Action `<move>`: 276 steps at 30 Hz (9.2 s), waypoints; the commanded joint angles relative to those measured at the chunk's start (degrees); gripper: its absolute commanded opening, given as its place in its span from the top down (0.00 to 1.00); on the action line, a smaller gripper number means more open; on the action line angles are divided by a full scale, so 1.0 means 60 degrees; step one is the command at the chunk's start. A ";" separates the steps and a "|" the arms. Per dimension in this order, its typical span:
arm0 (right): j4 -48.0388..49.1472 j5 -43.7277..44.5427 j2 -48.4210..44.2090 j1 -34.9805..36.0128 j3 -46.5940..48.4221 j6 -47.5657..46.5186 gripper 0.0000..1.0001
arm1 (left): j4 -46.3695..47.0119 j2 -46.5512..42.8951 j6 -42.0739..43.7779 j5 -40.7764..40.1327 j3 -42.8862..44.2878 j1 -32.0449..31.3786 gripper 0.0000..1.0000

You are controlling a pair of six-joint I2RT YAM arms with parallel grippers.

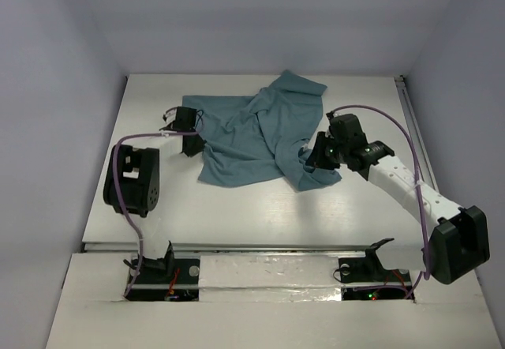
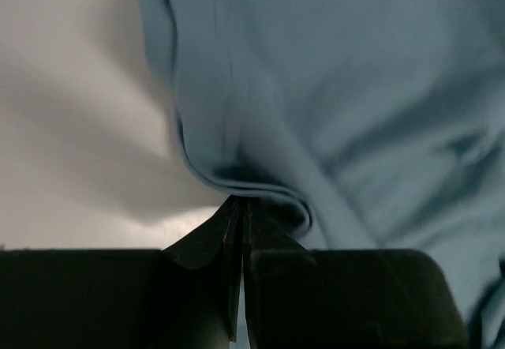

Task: Fold and stack the t-shirts
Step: Flatten out the tshirt

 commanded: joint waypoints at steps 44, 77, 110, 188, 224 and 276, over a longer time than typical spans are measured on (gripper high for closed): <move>0.0382 -0.1506 -0.0524 0.0006 0.0172 -0.0415 0.75 | -0.1786 -0.5164 -0.5850 -0.2418 -0.4774 -0.2450 0.59; -0.0177 -0.0667 0.1189 -0.0098 0.1154 -0.1426 1.00 | -0.2505 -0.5765 -0.2146 -0.4135 -0.1800 -0.1557 1.00; 0.1775 -0.0114 0.3651 0.1456 0.1504 0.1827 0.43 | -0.1772 -0.6292 -0.0007 -0.3577 -0.1756 -0.1557 1.00; 0.2711 0.2493 0.4515 0.0416 -0.0415 0.4229 0.77 | -0.0732 -0.5062 0.2307 -0.1731 0.0954 0.1285 1.00; -0.2095 0.5935 -0.1756 0.0416 1.1459 -0.1951 1.00 | -0.2914 -0.6630 0.2176 -0.1321 0.8464 0.1080 1.00; 0.2311 0.0691 0.2299 -0.4711 0.9861 -0.1748 1.00 | 0.0878 -0.2829 0.1941 -0.0002 0.7685 0.1855 1.00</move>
